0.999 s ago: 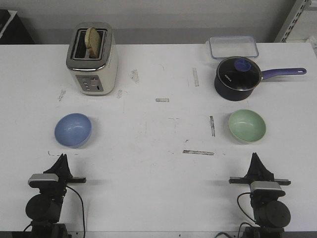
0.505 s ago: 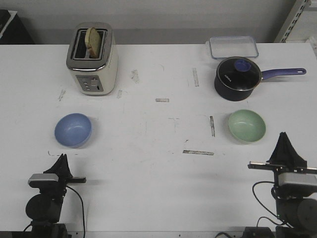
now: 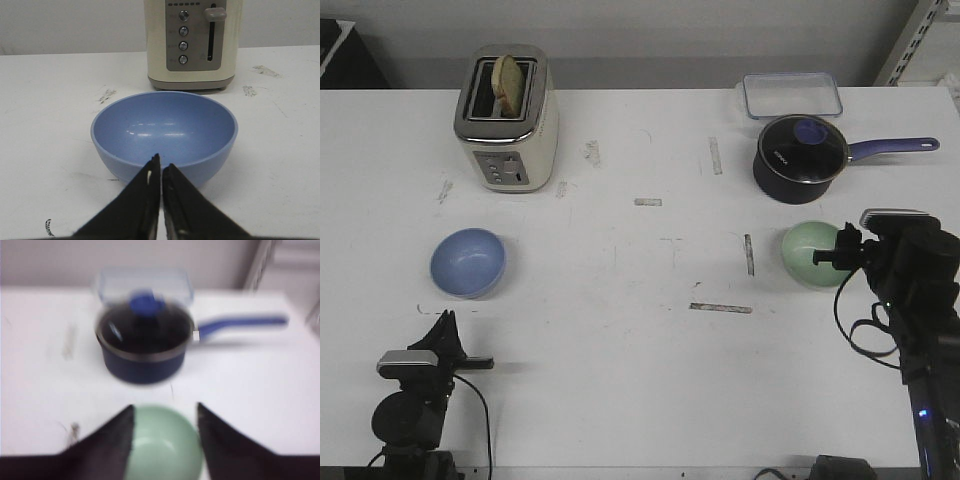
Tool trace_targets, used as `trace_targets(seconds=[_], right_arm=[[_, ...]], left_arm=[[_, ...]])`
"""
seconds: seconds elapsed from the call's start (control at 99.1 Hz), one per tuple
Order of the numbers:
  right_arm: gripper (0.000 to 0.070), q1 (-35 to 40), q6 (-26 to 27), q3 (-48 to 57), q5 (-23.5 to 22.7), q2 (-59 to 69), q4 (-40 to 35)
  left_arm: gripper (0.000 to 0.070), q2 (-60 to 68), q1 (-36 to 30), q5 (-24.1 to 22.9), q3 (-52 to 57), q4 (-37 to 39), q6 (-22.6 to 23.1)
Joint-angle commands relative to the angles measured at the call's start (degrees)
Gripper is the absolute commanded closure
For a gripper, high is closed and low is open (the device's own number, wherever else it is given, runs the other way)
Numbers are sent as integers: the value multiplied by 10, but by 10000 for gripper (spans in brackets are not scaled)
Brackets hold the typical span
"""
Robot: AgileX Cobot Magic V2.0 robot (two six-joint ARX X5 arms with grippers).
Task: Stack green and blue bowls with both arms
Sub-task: 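Move the right gripper forward and grasp the rim of the pale green bowl, then drag the green bowl with the right gripper toward the table centre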
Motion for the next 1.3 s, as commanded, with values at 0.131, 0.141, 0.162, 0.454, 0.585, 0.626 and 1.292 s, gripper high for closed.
trace_targets(seconds=[0.131,0.141,0.162,0.454,0.585,0.626,1.292], right_arm=[[262,-65,-43,11,-74,91,-32],[262,-69,-45,11,-77,96,-33],[262,-75,-51,11,-83,104,-36],[264,-112,-99,11,-83,234,-30],[301,-112,-99,11,-84,280,-26],[338,-111,-99,11,-84,290,-24],[696,-77,-40,59,-130,236,-11]], left_arm=[[698,-1,1,-2,-12,5,-1],[698,-1,1,-2,-12,5,-1],[698,-1,1,-2,-12,5,-1],[698,-1,1,-2,-12,5,-1],[698,-1,1,-2,-12,5,-1],[698,-1,1,-2,-12,5,-1],[698,-1,1,-2,-12,5,-1]])
